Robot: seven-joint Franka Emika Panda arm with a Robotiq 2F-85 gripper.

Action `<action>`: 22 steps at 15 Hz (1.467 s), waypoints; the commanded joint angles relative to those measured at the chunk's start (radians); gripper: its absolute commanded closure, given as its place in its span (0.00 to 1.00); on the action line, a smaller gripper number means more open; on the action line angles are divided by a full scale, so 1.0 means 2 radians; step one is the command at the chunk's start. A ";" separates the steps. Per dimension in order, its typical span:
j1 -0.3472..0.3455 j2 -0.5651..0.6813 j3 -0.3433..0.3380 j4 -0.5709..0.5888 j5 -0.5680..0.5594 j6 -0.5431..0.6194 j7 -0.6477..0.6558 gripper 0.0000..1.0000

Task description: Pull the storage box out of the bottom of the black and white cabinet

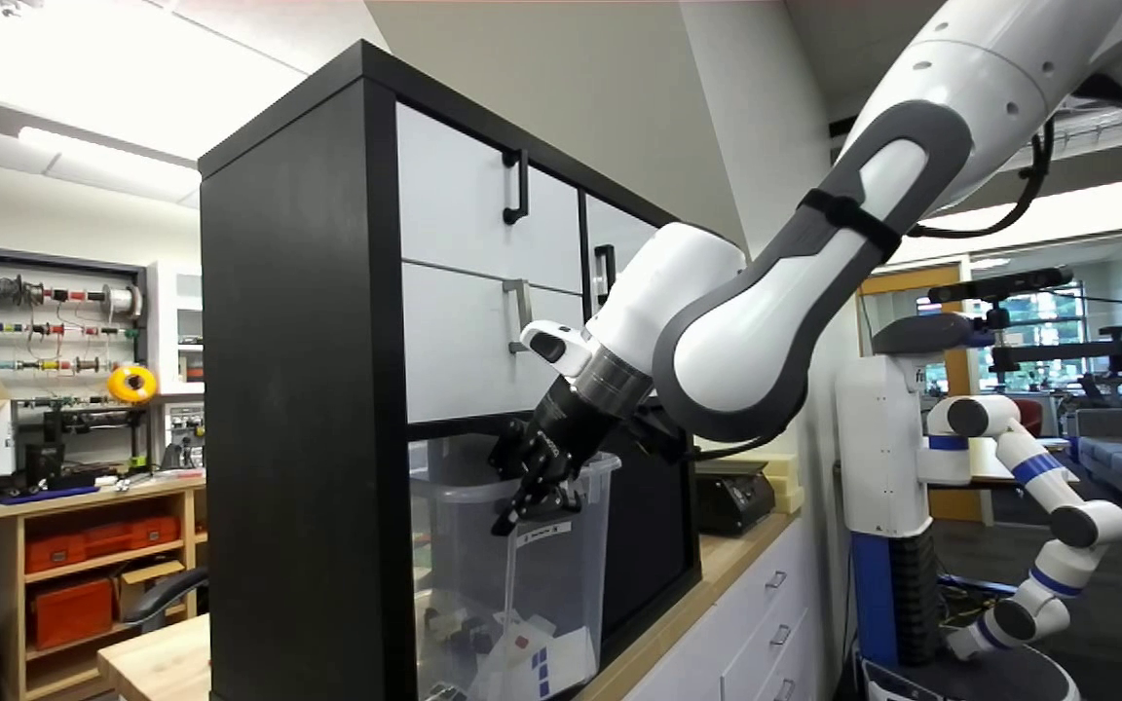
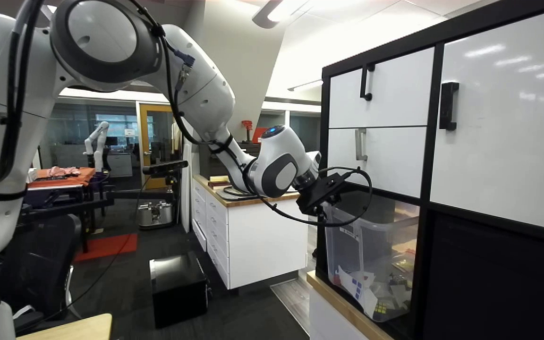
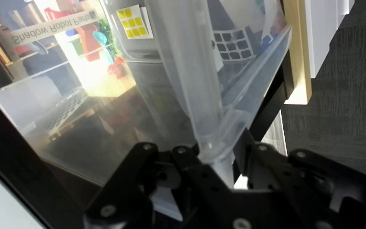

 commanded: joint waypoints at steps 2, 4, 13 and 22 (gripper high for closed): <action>0.009 -0.070 -0.017 -0.070 -0.008 0.017 0.007 0.96; 0.009 -0.090 -0.013 -0.084 -0.006 -0.004 0.006 0.96; 0.004 -0.168 0.004 -0.134 -0.003 -0.093 -0.003 0.96; 0.003 -0.208 0.004 -0.195 0.012 -0.098 0.000 0.63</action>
